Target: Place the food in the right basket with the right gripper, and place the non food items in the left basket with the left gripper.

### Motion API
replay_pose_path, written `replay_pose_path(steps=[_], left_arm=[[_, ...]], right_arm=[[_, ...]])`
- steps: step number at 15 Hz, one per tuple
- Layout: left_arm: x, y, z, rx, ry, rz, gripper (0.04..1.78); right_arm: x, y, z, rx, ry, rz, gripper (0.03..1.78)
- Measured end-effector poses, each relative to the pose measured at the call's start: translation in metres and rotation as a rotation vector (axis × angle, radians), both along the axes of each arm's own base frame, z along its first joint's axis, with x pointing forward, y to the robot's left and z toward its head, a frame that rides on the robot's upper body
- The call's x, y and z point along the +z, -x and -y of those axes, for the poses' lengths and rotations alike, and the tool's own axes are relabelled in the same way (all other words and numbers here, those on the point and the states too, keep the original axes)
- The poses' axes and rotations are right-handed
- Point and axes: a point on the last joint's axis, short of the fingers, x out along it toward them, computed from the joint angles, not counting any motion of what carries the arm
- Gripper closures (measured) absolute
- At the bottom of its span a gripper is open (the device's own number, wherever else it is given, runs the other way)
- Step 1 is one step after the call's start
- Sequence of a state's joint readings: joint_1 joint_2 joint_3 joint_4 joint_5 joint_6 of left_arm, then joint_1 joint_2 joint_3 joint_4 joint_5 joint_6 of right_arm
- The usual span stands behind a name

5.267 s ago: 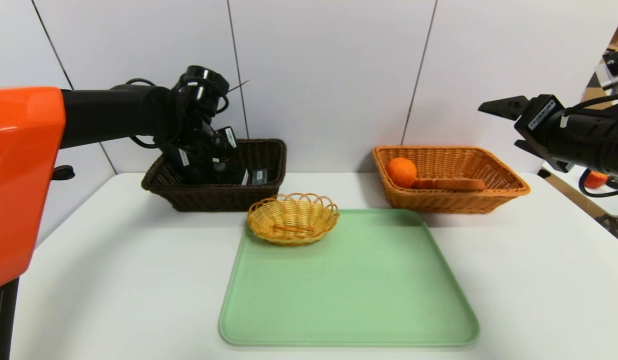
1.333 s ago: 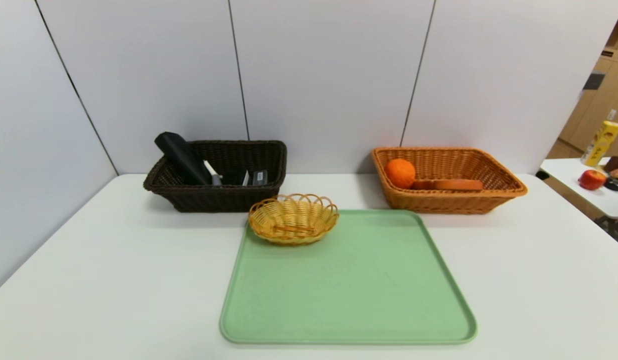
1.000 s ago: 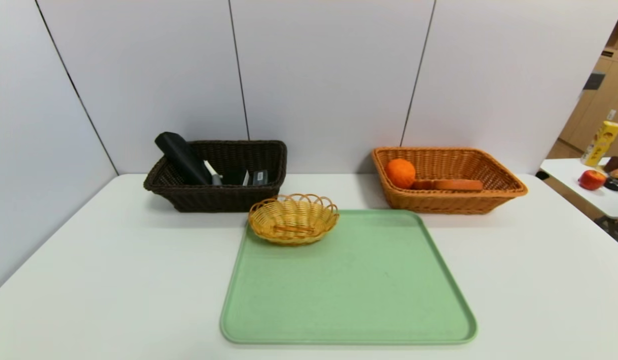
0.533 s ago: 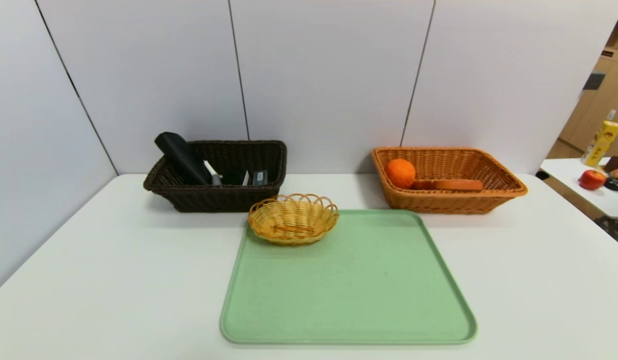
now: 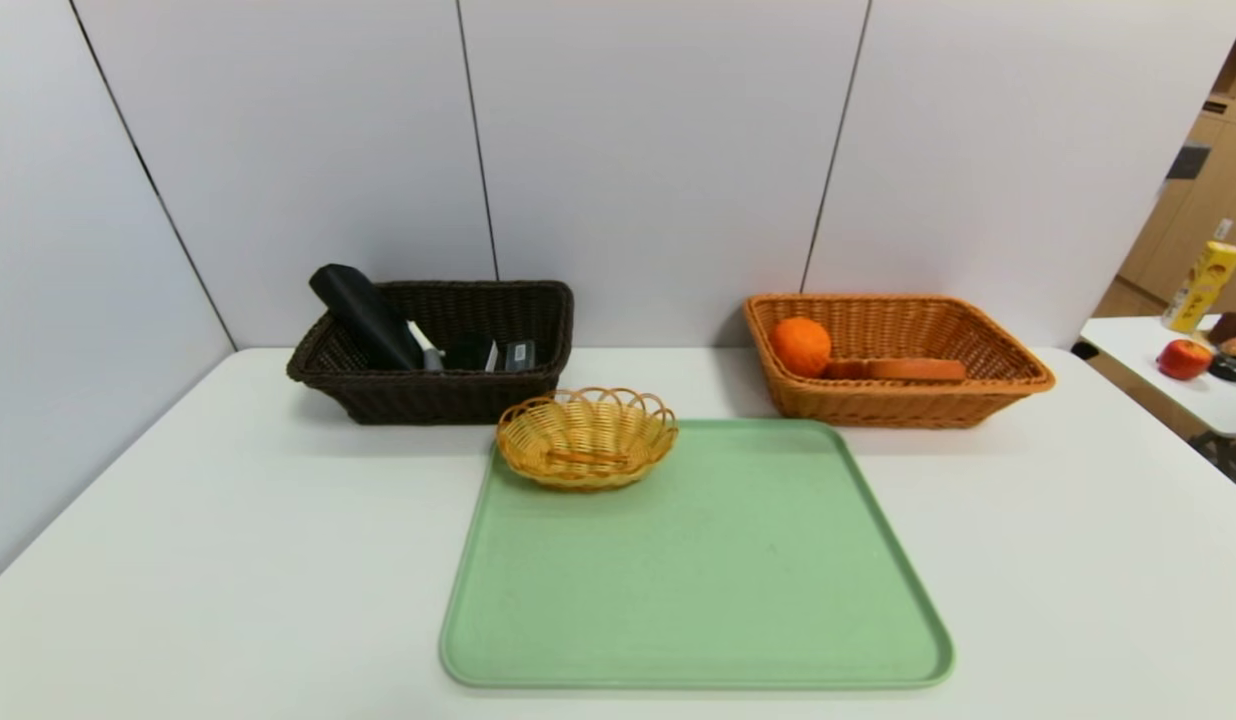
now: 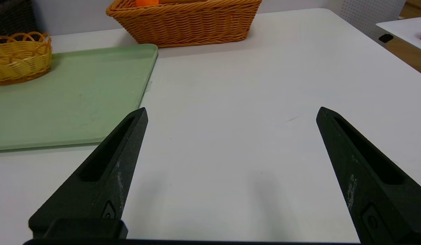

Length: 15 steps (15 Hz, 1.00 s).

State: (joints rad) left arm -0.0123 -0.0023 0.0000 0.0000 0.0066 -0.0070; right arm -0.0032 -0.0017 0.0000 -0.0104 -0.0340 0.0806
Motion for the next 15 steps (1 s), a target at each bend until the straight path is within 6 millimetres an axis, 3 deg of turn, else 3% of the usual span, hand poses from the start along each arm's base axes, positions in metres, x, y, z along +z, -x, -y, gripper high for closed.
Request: replay_pose_path(steps=[15], left_arm=[[0.0, 0.0, 0.0, 0.0, 0.0, -0.001, 0.13]], right_arm=[[0.0001, 0.0, 0.0, -0.001, -0.013, 0.0, 0.1]])
